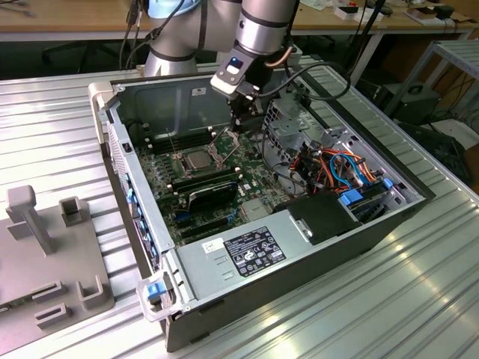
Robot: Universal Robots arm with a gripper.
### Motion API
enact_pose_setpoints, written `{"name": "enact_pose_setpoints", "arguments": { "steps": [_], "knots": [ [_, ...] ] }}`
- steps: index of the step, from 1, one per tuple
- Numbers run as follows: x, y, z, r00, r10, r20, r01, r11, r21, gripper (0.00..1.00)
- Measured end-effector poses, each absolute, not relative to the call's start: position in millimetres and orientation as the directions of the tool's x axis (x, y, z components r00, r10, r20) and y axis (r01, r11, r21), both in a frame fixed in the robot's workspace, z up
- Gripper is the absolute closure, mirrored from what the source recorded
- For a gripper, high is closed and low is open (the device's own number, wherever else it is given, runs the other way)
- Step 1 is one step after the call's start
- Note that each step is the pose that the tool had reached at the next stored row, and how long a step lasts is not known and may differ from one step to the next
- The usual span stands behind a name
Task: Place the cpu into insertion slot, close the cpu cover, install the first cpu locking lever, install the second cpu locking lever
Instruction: 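Close the cpu cover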
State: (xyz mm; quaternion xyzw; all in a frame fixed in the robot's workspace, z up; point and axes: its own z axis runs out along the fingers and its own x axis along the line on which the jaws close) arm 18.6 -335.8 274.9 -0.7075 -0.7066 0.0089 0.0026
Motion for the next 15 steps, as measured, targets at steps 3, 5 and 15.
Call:
{"name": "enact_pose_setpoints", "arguments": {
  "steps": [3,5,15],
  "knots": [
    [30,-335,274,0.001,1.000,-0.009,1.000,-0.001,-0.028,0.89],
    [36,-334,272,0.001,1.000,-0.009,0.999,-0.001,-0.034,0.89],
    [38,-333,255,0.001,1.000,-0.006,0.999,-0.001,-0.042,0.89]
  ]
}}
